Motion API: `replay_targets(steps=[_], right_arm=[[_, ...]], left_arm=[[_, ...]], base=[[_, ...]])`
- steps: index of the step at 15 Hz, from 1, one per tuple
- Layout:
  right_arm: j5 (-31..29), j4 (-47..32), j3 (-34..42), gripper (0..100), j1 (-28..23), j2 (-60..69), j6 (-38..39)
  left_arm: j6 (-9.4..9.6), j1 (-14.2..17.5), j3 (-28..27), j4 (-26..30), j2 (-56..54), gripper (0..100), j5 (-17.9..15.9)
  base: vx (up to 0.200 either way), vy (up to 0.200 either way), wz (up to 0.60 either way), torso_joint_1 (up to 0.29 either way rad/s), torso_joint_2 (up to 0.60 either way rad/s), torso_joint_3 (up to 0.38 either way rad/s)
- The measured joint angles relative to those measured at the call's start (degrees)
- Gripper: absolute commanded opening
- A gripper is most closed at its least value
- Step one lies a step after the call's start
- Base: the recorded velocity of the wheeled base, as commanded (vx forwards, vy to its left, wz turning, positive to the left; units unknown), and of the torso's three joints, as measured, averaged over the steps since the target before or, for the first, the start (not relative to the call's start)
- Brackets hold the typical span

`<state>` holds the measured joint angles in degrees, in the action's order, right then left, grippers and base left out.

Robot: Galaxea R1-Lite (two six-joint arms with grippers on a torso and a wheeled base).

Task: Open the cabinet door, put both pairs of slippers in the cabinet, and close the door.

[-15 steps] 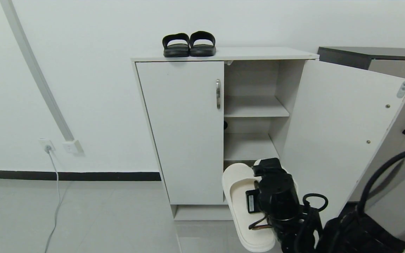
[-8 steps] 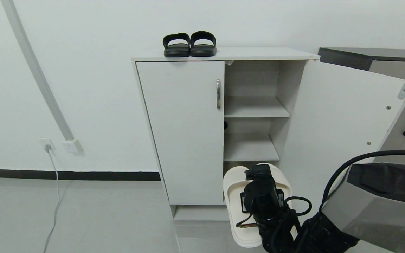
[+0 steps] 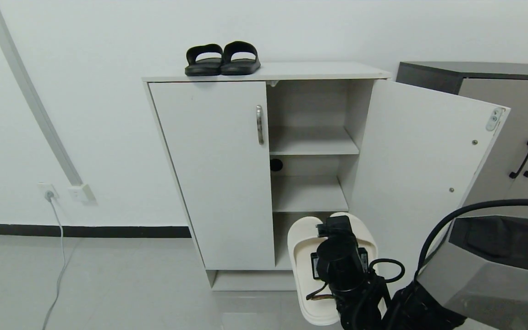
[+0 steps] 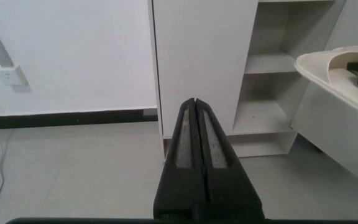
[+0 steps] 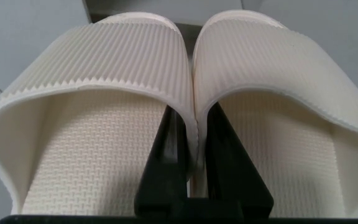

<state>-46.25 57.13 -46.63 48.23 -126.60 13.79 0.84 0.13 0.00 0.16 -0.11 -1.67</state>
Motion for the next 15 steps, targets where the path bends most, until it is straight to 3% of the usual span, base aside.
replay_targets(steps=[6,15], right_arm=[[1.76,4.84,2.12,0,-0.38,0.13,-2.29],[5.34,9.06,1.93,0,-5.58,-0.68,-6.44]], left_arm=[[-0.05,-0.04,0.00,0.00,0.00,0,0.09],[-0.16,-0.06,0.00,0.02,0.01,0,0.09]], base=[[0.000,0.000,0.00,0.000,0.00,0.000],[0.000,0.000,0.00,0.000,0.00,0.000]])
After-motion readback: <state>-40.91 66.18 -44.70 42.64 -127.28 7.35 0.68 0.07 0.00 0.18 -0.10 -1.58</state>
